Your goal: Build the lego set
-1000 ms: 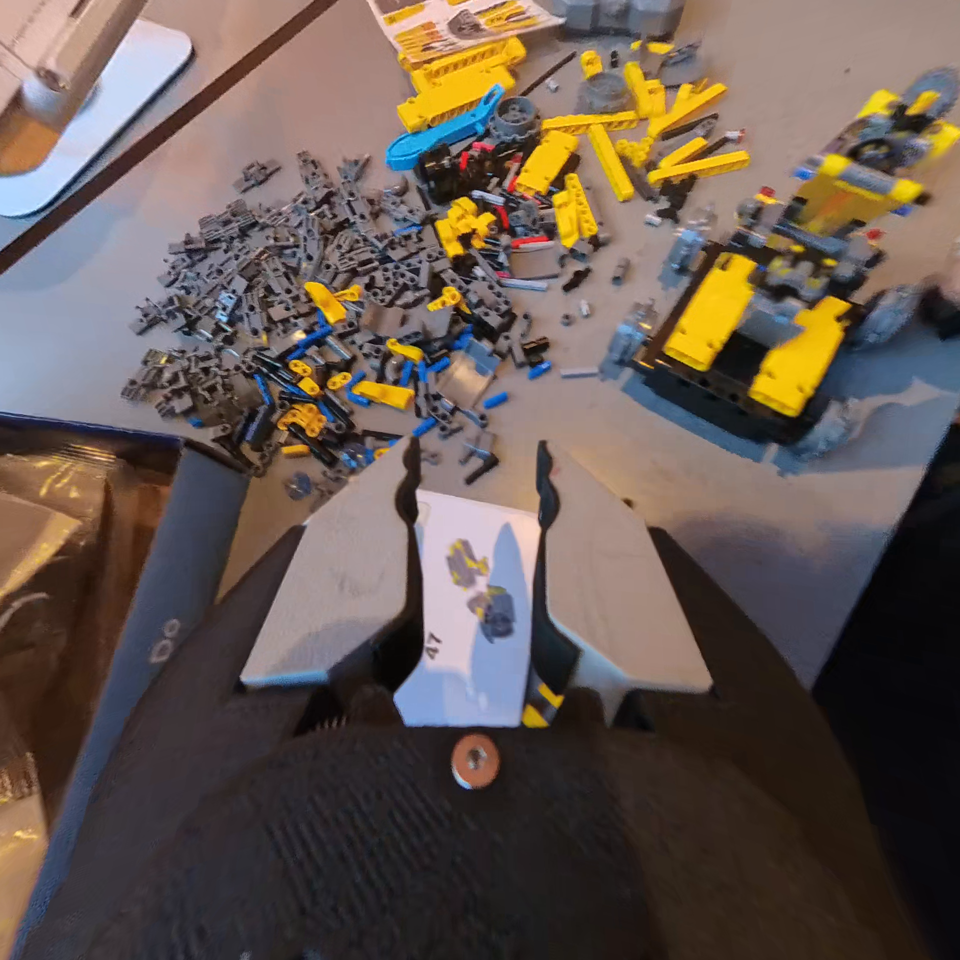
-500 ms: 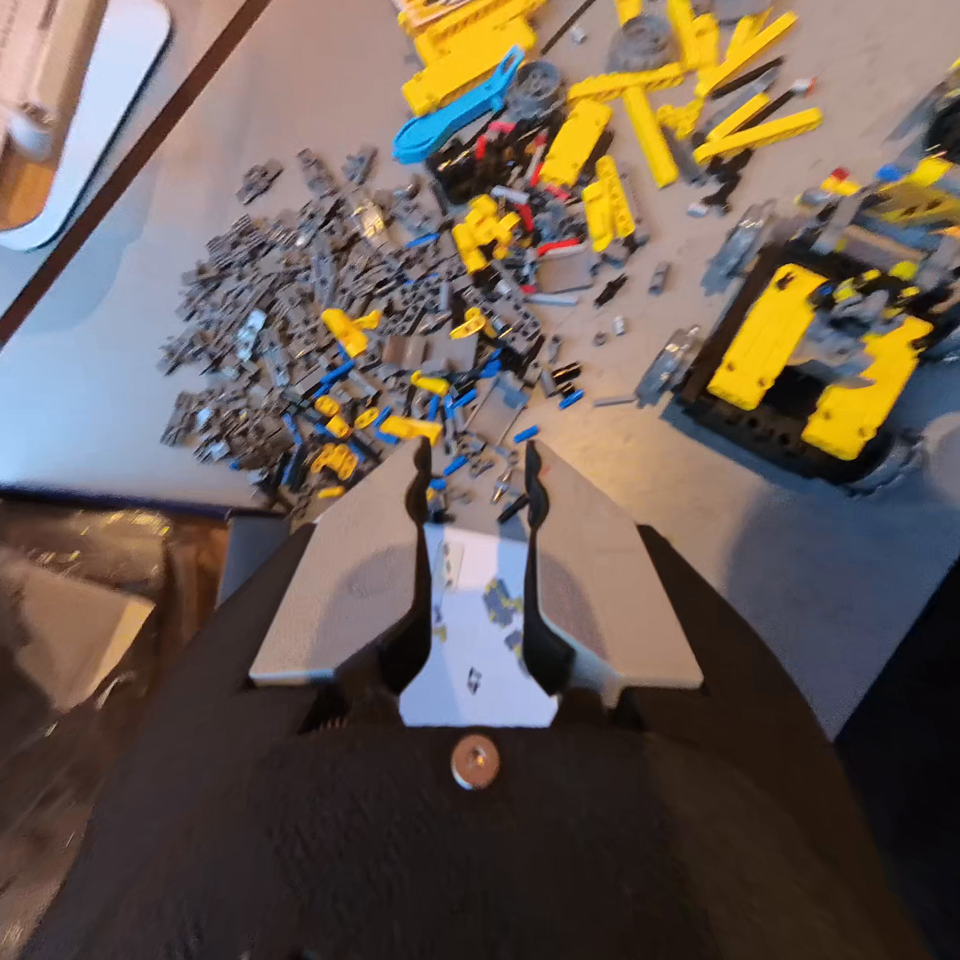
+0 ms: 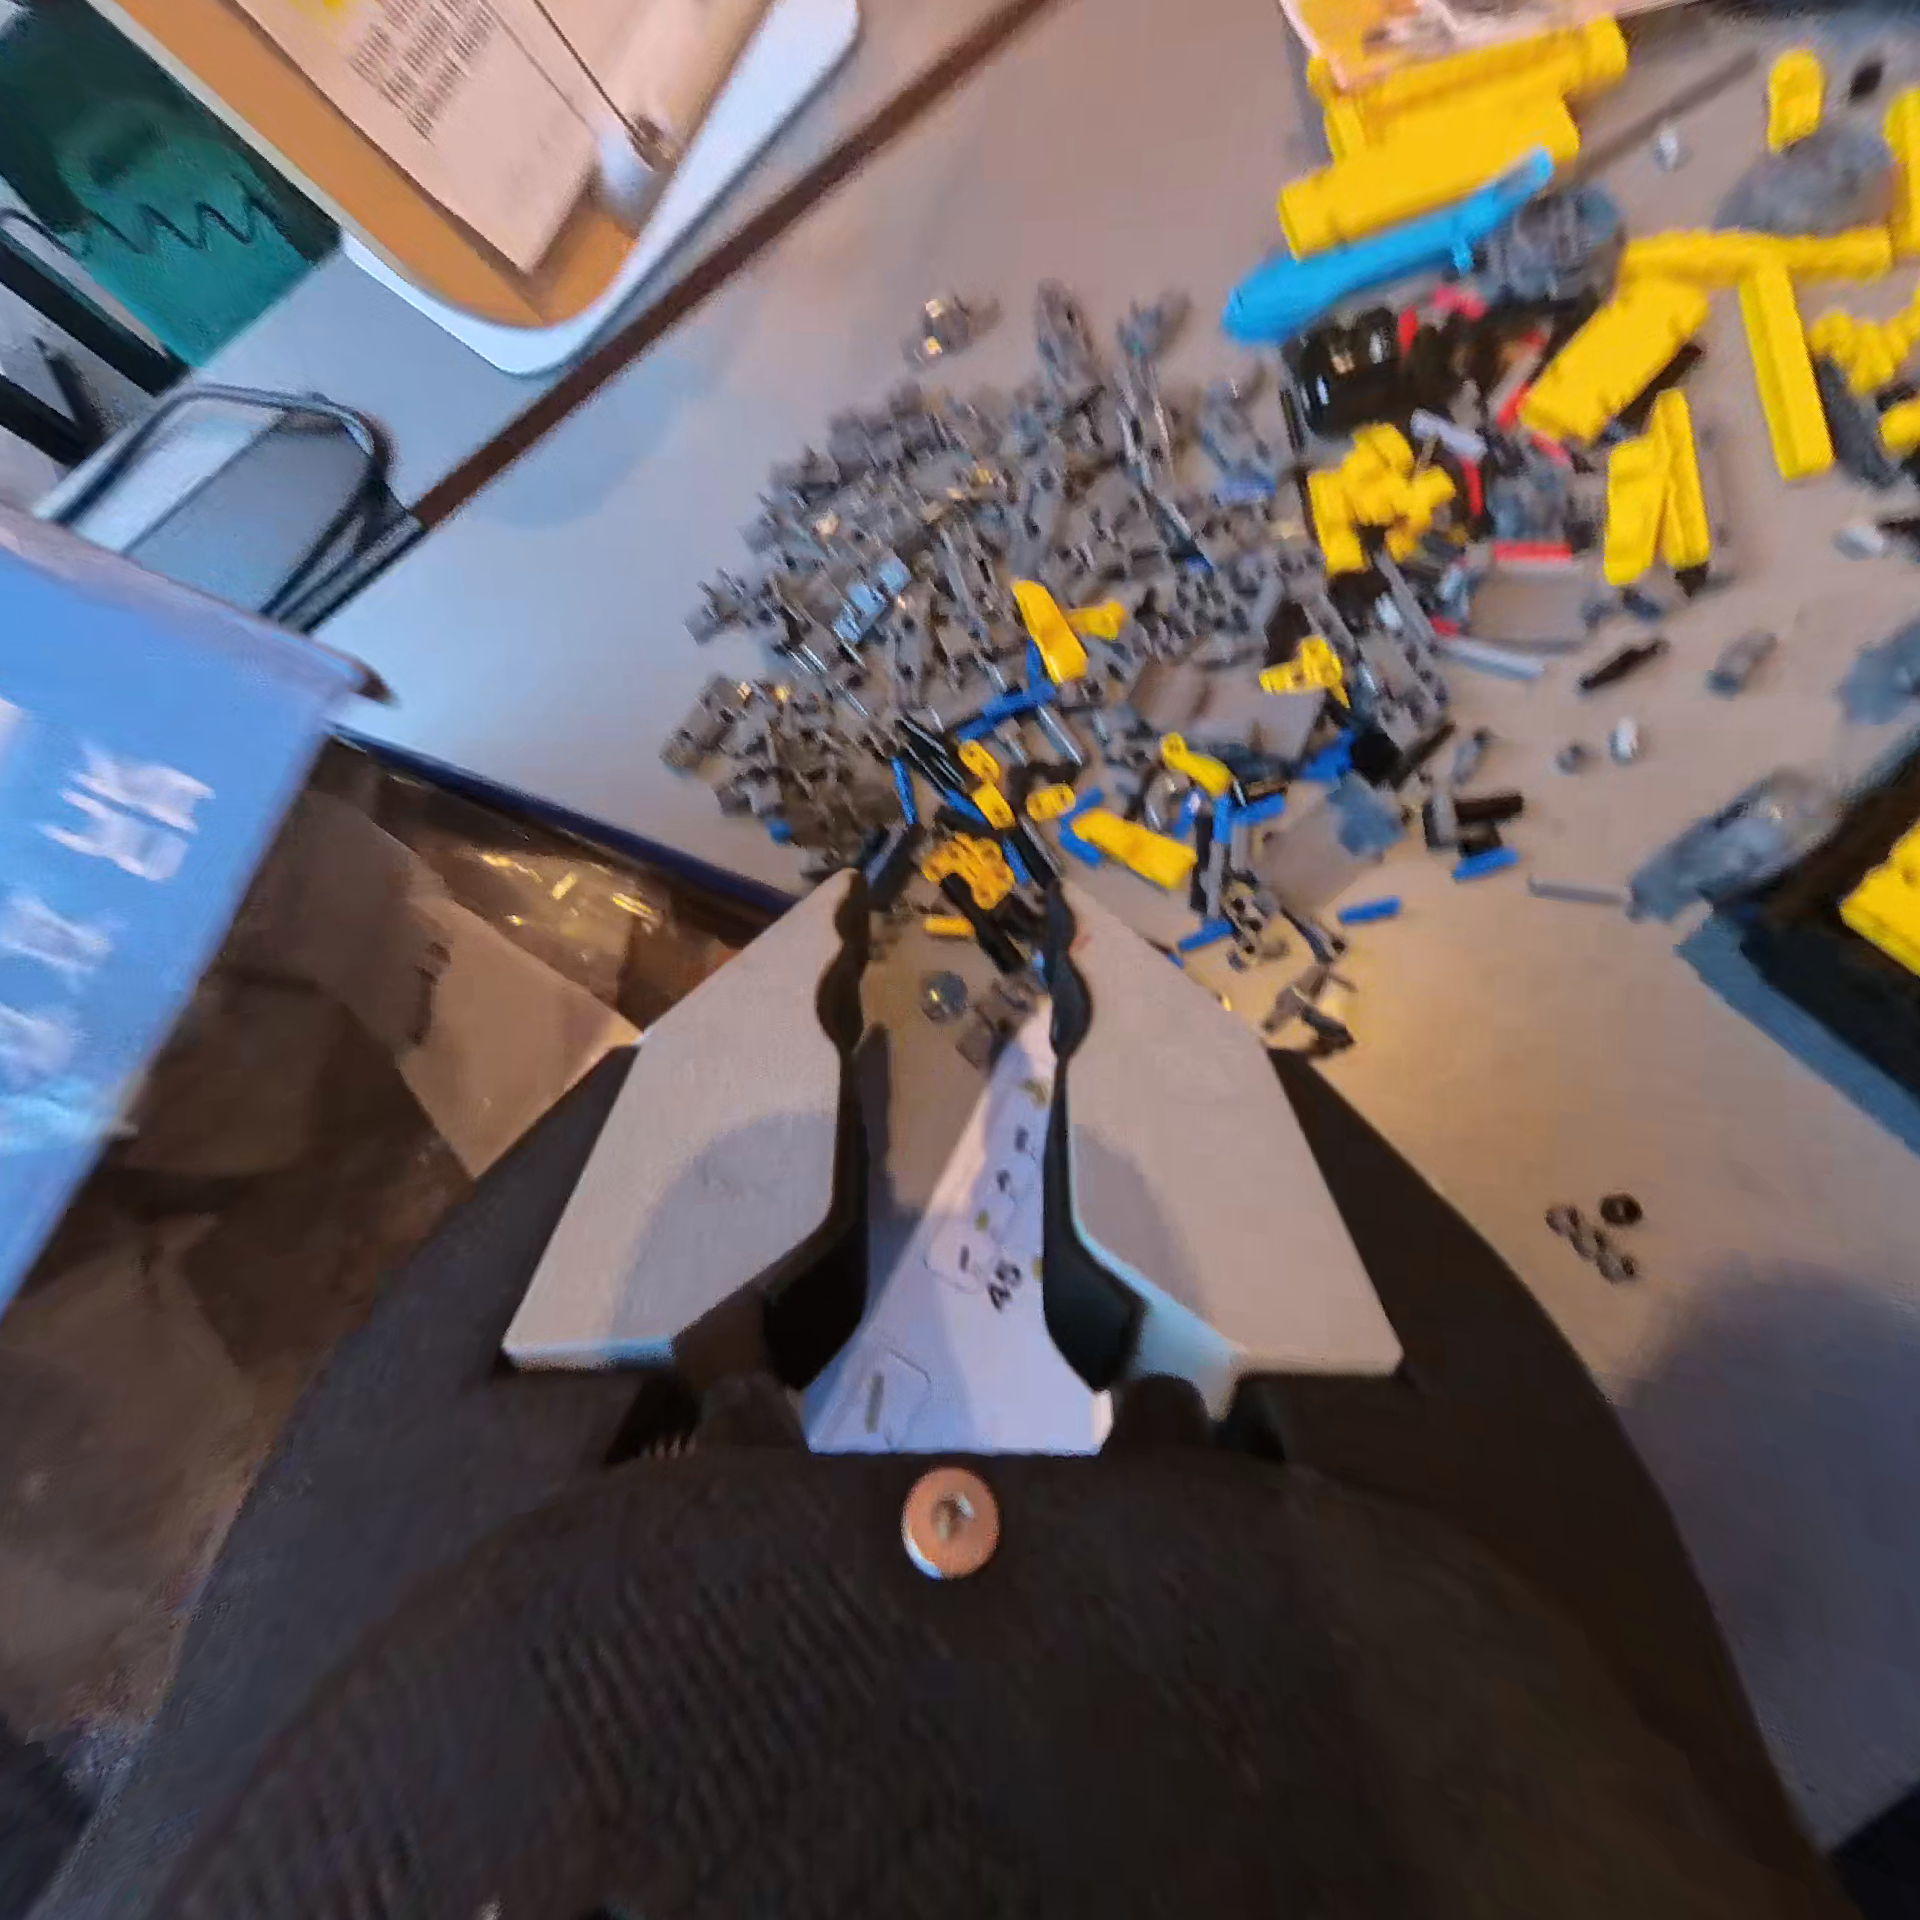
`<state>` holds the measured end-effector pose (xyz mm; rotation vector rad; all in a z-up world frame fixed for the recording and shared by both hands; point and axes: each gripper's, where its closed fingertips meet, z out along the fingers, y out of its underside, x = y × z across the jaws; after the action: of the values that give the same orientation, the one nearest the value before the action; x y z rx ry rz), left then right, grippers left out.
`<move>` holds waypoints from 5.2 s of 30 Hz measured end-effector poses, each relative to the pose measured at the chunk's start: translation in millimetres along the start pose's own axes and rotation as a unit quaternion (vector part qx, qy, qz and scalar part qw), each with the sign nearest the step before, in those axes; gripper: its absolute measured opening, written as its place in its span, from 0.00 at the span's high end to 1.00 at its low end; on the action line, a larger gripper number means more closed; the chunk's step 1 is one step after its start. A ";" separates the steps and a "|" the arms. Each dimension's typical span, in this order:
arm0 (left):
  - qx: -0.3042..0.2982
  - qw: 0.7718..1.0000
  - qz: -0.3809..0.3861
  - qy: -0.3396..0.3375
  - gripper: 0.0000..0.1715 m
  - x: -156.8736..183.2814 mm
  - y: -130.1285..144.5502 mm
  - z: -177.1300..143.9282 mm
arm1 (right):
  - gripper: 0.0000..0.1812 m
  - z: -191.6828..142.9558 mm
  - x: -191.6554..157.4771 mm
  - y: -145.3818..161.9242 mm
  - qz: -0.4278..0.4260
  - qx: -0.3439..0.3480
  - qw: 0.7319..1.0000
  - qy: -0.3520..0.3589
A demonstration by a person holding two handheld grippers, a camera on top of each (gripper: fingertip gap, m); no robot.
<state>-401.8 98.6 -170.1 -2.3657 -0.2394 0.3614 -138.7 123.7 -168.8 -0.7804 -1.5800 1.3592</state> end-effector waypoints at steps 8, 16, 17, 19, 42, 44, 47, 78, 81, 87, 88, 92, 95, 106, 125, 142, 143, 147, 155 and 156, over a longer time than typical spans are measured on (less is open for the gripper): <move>0.005 0.999 0.002 0.053 0.78 16.4 -27.0 9.3 | 0.92 1.2 0.5 1.6 0.001 -0.005 1.000 0.001; -0.067 0.994 0.054 0.061 0.79 43.8 4.0 3.0 | 0.92 0.5 0.2 0.7 0.005 -0.001 1.000 -0.004; -0.069 0.996 0.050 0.029 0.80 30.4 1.7 -0.5 | 0.91 0.5 -0.3 0.6 0.004 -0.001 1.000 -0.006; -0.075 0.996 0.045 -0.027 0.81 5.4 -0.3 -13.8 | 0.91 -0.2 -0.7 -0.1 0.003 0.002 1.000 -0.006; -0.035 0.997 0.052 0.037 0.88 24.5 -38.5 0.2 | 0.91 0.1 -0.2 -0.2 0.003 0.001 1.000 -0.003; -0.041 0.997 0.060 0.039 0.86 28.3 -39.5 5.3 | 0.91 0.3 -0.3 0.0 0.003 0.001 1.000 -0.004; -0.038 0.995 0.074 0.050 0.87 39.0 -42.9 9.5 | 0.91 0.4 -0.5 0.1 0.004 0.000 1.000 -0.005; -0.167 0.897 0.287 0.291 1.00 235.5 -106.5 196.4 | 0.92 -4.6 -4.3 -5.7 0.002 0.022 1.000 -0.014; -0.161 0.897 0.296 0.285 0.98 230.6 -105.5 191.7 | 0.92 -5.6 -5.5 -7.1 0.007 0.027 0.999 -0.021; -0.101 0.863 0.388 0.308 0.86 242.5 -117.0 193.5 | 0.92 -7.0 -7.2 -8.6 0.008 0.033 0.999 -0.027; -0.104 0.853 0.407 0.311 0.85 243.4 -115.5 195.1 | 0.92 -7.1 -7.2 -8.7 0.008 0.033 0.999 -0.027; -0.121 0.824 0.456 0.314 0.85 240.5 -113.6 204.6 | 0.92 -7.4 -6.6 -9.0 0.010 0.035 0.999 -0.027; -0.140 0.798 0.475 0.344 0.96 243.7 -109.0 202.2 | 0.92 -7.3 -6.3 -8.9 0.012 0.035 0.999 -0.028; -0.135 0.822 0.490 0.255 0.97 199.2 -117.2 183.7 | 0.92 -6.8 -5.8 -8.3 0.011 0.032 0.999 -0.027; -0.174 0.919 0.305 0.182 0.96 129.2 80.5 -27.8 | 0.92 -4.4 -10.5 -5.6 -0.017 0.021 0.999 -0.019; -0.093 0.982 0.113 0.121 0.97 186.9 123.6 -34.4 | 0.92 -0.6 -4.1 -1.2 -0.013 0.004 1.000 -0.003; -0.102 0.979 0.130 0.118 0.97 185.8 124.6 -29.7 | 0.92 -0.6 -3.4 -1.3 -0.013 0.004 1.000 0.000; -0.102 0.973 0.161 0.130 0.97 190.3 114.5 -12.7 | 0.92 -1.6 1.1 -2.0 -0.012 0.008 1.000 0.013; -0.086 0.978 0.124 0.144 0.87 184.8 112.7 -19.9 | 0.92 -1.7 -0.9 -2.1 -0.018 0.008 1.000 0.011; -0.079 0.981 0.108 0.143 0.86 182.7 112.6 -24.7 | 0.92 -2.1 -0.9 -2.5 -0.020 0.009 1.000 0.012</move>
<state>-213.7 50.9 -264.9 -2.5723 0.1306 0.1004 -136.3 123.3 -166.6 -0.7486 -1.5544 1.3295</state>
